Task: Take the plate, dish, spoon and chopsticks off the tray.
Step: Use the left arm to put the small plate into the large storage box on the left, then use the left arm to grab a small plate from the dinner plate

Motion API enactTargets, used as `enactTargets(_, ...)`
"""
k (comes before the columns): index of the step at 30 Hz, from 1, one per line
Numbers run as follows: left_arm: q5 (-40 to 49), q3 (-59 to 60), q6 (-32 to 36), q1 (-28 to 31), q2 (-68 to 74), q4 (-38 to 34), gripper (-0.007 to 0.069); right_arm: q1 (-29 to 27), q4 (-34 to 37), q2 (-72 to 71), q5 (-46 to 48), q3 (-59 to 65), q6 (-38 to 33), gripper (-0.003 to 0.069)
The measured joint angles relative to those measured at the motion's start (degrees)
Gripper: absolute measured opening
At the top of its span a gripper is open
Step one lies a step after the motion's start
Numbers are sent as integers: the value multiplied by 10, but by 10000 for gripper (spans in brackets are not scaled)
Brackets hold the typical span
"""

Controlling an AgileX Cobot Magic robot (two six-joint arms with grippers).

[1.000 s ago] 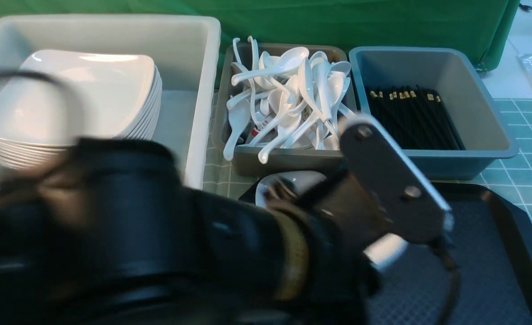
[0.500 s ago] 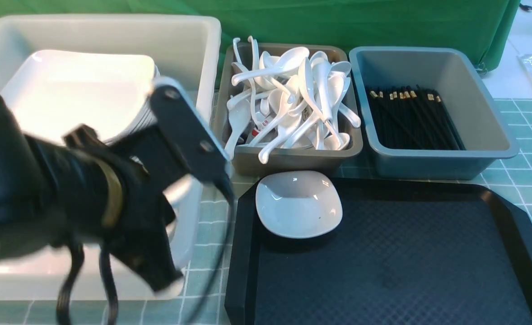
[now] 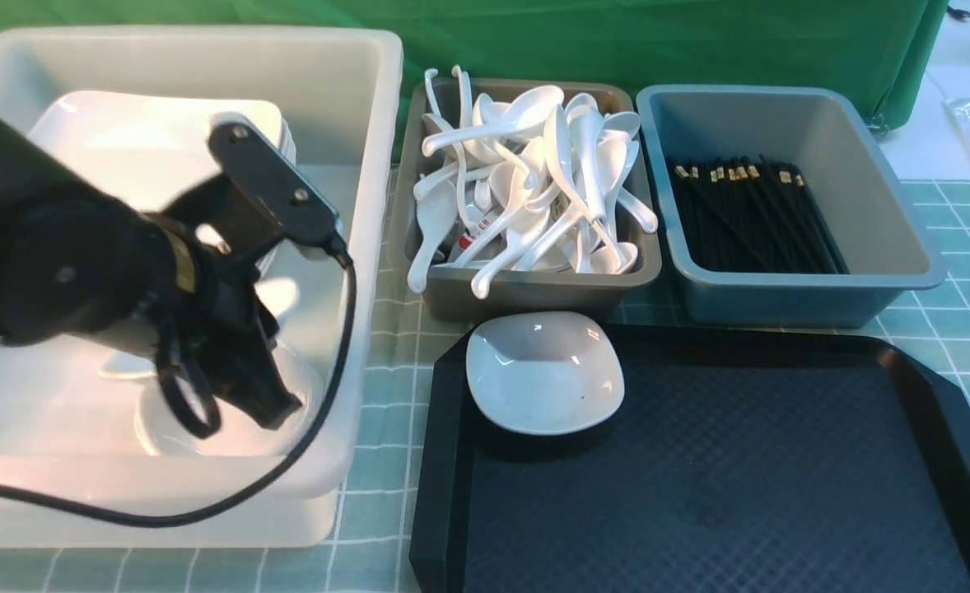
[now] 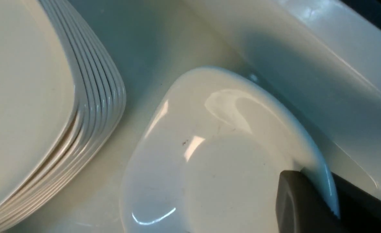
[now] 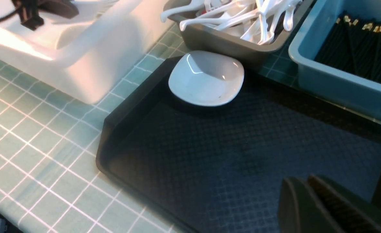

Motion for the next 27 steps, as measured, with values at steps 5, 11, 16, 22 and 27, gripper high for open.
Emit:
enactTargets(5,4,1,0,0,30,-1,20,0,0,0,5,0,0,70)
enactTargets(11,5,1,-2,0,49,-1,65,0,2,0,11,0,0,70)
enactTargets(16,6,1,-2,0,58,-1,204,0,5,0,11,0,0,70)
enactTargets(22,16,1,-2,0,49,-42,412,0,8,0,15,0,0,70)
enactTargets(27,21,1,-2,0,-19,-100,484,0,10,0,15,0,0,72)
